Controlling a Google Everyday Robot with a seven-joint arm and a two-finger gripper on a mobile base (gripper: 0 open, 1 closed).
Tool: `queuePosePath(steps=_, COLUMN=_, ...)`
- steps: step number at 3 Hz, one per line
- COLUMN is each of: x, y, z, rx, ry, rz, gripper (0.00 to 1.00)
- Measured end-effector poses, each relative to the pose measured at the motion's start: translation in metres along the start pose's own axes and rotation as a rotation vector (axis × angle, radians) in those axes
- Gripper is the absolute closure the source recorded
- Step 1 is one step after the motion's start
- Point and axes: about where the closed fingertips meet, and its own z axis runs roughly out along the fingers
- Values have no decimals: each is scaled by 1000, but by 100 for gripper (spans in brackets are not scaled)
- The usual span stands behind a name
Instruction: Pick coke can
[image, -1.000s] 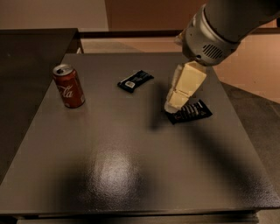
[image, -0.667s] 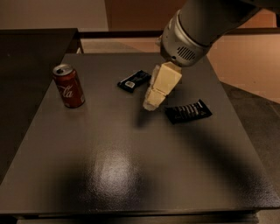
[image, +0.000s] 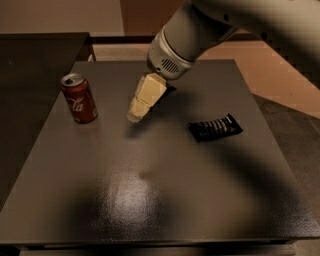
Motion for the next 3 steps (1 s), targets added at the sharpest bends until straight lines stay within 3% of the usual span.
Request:
queuePosePath(steps=1, x=-25, y=-1, z=33, rx=-19, ry=-44, rz=22, gripper=0)
queuePosePath(steps=3, x=-73, y=0, z=82, rx=4, ry=-109, rz=28, gripper=0)
